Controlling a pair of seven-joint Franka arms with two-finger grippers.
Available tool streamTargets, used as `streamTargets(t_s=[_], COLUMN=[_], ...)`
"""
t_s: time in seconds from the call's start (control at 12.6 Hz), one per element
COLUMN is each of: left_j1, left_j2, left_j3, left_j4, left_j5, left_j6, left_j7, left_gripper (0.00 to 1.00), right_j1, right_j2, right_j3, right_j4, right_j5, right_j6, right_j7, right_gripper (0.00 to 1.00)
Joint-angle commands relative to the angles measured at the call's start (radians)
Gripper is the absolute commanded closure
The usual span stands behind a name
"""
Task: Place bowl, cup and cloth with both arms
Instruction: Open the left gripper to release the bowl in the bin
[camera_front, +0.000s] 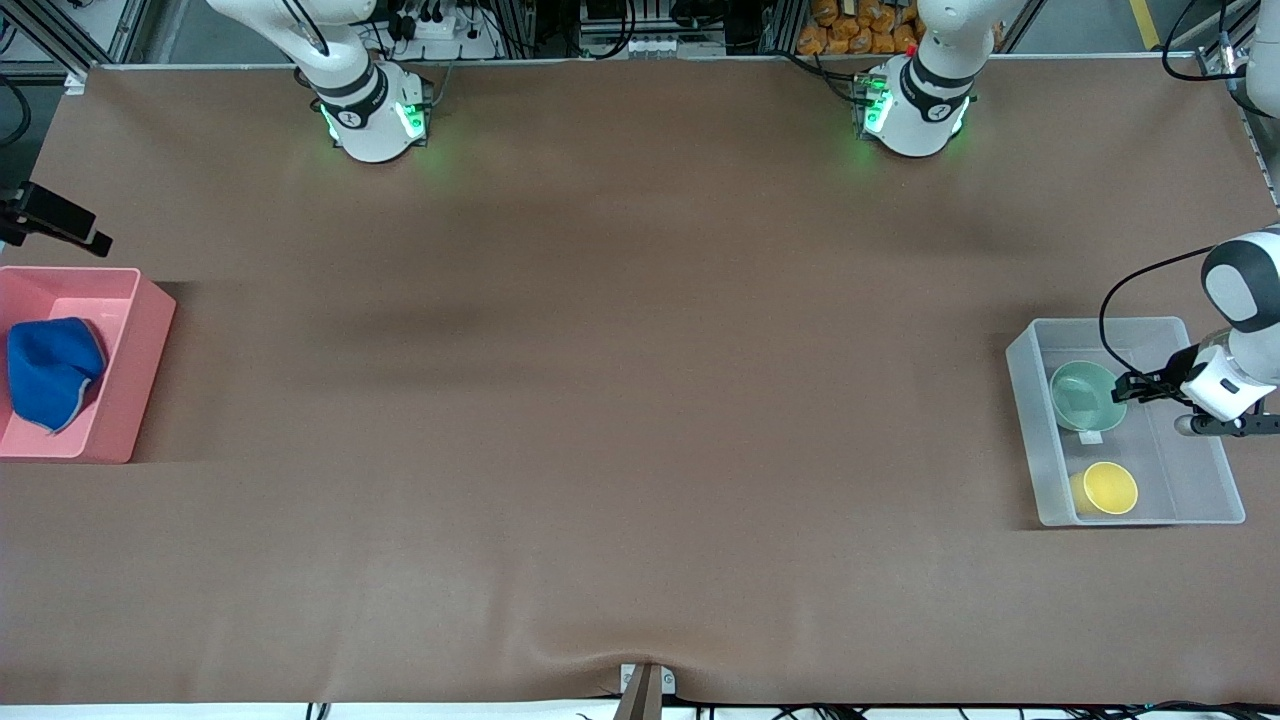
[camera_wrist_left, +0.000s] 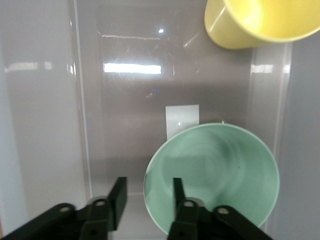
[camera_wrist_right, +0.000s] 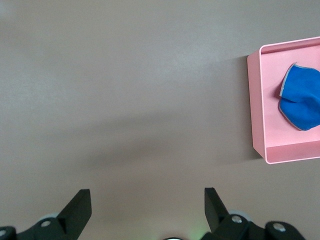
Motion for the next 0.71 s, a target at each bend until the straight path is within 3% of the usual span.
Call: streamTargets(t_s=[0.0,0.08,0.16,0.24,0.63], left_j1=[-0.022,-0.037,-0.048,-0.06,-0.126], left_j2=[-0.021,-0.025,-0.027,-0.03,-0.102], left_j3=[-0.002,-0.006,-0.009,-0.012,-0.014], left_j4=[0.047,0.082,0.117,0.145,0.155], left_j5=[0.015,0.024,0.024,0.024,0.014], left_j6=[-0.063,-0.108,-0.154,-0.185,-0.197], left_j7=[0.025,0.025,0.024,0.02,-0.009], left_gripper=[0.41,0.33,0.05,0.0,0.0], right_j1=[-0.013,-0.015,-0.014,-0.013,-0.013], right_j2=[0.0,0.002,0.003,0.005,0.014], right_j3=[0.005,0.005,0.005,0.005,0.005], right_j4=[0.011,0.011,0.013,0.011,0.013], right_j5=[0.016,0.016,0.017,0.021,0.019], right_j6=[-0.002,0.0,0.001,0.003,0.003], right_j7=[0.01,0.01,0.01,0.01,0.01], right_gripper=[0.0,0.0,0.0,0.0,0.0])
